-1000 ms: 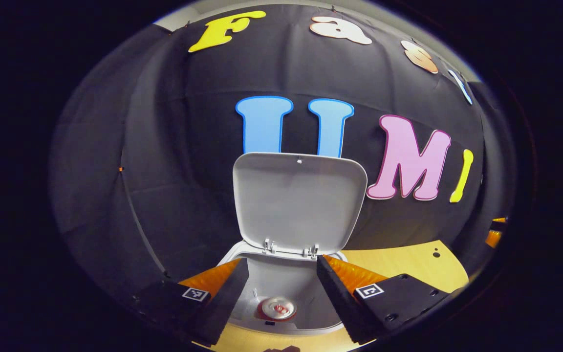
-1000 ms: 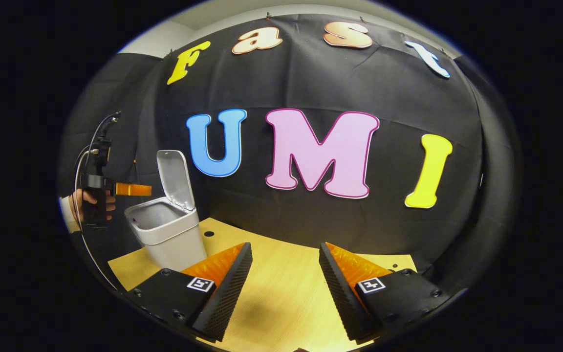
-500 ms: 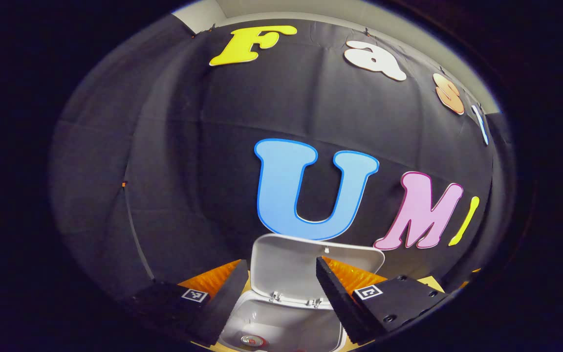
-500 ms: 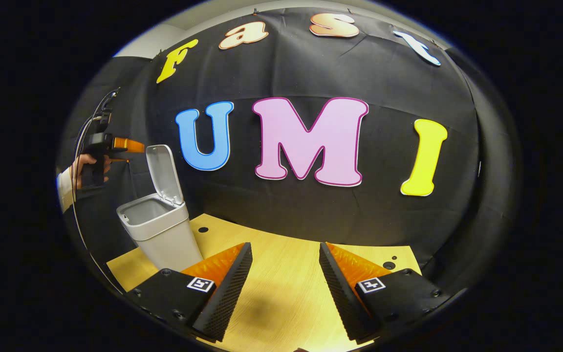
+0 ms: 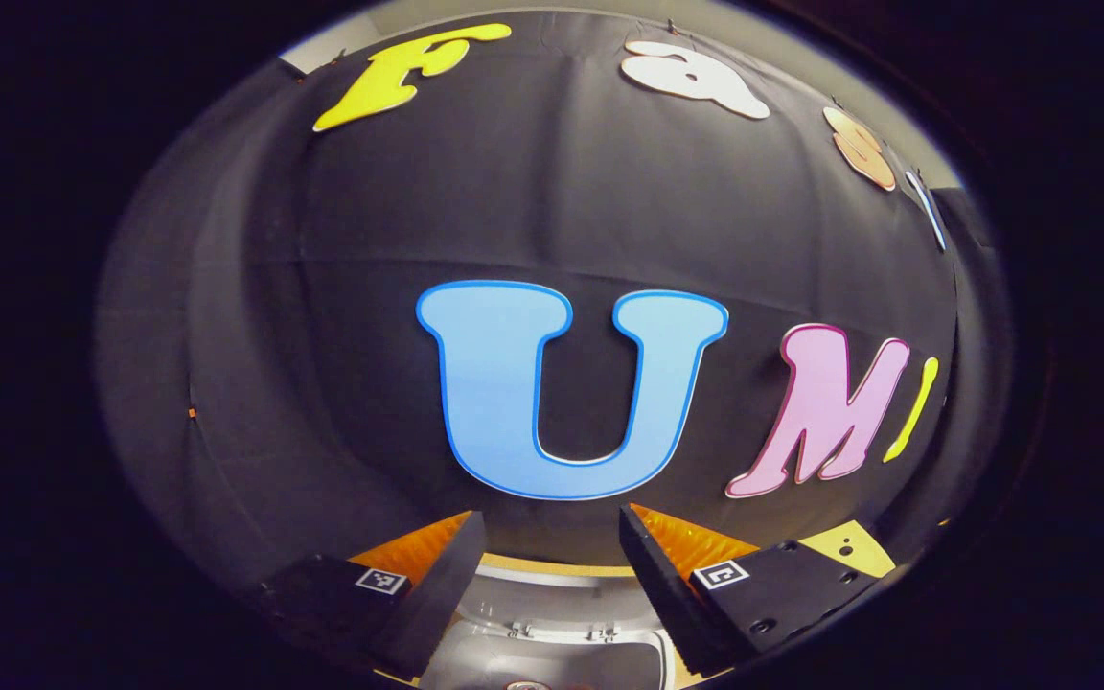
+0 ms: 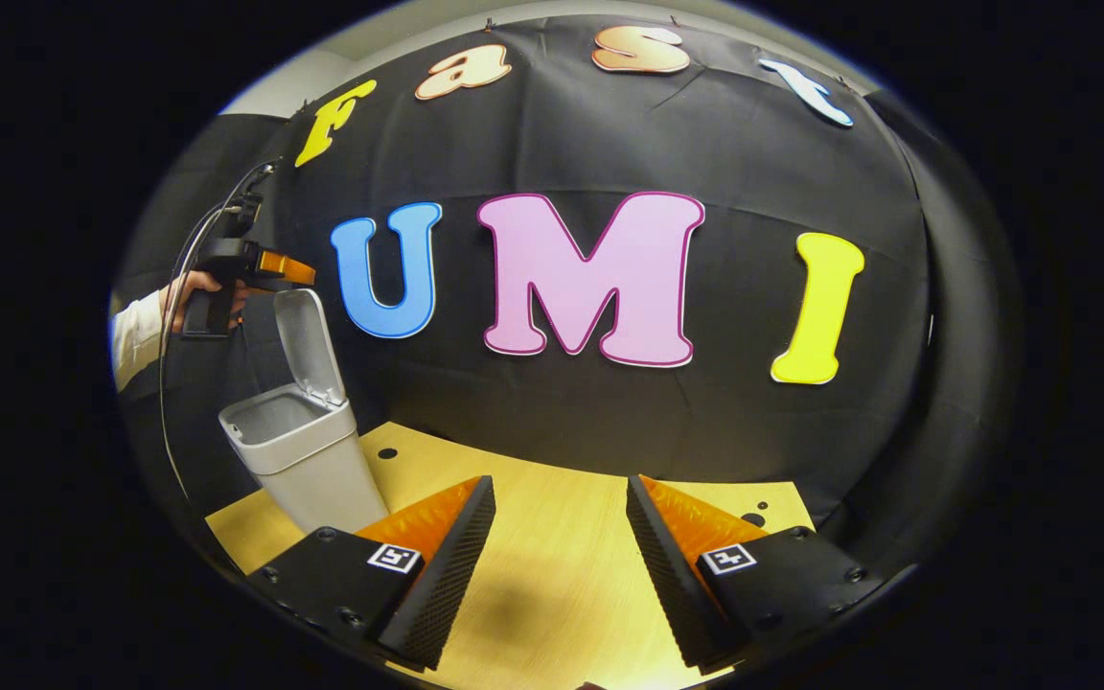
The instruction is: Press the lid of the desktop garbage bin to open it, pick up the crumpled paper on the desktop and throw it into the bin, then pick up the pop can on the desktop and drop it into the bin, and finally close the garbage bin lid.
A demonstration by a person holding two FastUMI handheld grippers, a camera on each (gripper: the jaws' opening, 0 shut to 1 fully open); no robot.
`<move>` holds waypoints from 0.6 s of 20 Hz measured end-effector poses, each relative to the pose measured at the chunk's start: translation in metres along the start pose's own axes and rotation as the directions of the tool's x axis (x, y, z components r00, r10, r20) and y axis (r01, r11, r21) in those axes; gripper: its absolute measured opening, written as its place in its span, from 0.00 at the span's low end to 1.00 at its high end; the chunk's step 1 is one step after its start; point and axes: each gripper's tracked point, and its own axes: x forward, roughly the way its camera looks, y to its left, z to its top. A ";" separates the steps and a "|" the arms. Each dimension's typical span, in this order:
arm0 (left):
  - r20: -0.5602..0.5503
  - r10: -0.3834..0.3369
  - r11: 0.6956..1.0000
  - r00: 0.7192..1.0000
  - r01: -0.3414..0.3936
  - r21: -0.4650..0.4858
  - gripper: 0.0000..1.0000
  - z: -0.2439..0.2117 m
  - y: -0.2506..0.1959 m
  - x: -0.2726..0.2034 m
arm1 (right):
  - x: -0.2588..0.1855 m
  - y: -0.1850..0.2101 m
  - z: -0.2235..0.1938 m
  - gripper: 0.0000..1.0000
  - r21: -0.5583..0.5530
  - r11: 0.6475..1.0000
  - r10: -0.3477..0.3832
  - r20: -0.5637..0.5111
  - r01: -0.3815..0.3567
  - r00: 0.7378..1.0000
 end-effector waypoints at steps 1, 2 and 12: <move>0.006 -0.006 1.000 1.000 0.006 0.002 0.96 0.004 0.001 0.000 | 0.000 0.000 -0.001 0.90 -0.001 1.000 -0.004 -0.003 0.004 1.000; -0.009 -0.016 1.000 1.000 0.016 -0.007 0.96 0.002 0.000 -0.006 | 0.001 0.000 -0.002 0.90 -0.003 1.000 -0.007 -0.007 0.007 1.000; -0.083 -0.001 0.996 0.997 0.008 0.087 0.97 -0.054 0.006 -0.081 | 0.000 0.015 0.003 0.90 0.015 1.000 0.008 -0.001 -0.008 1.000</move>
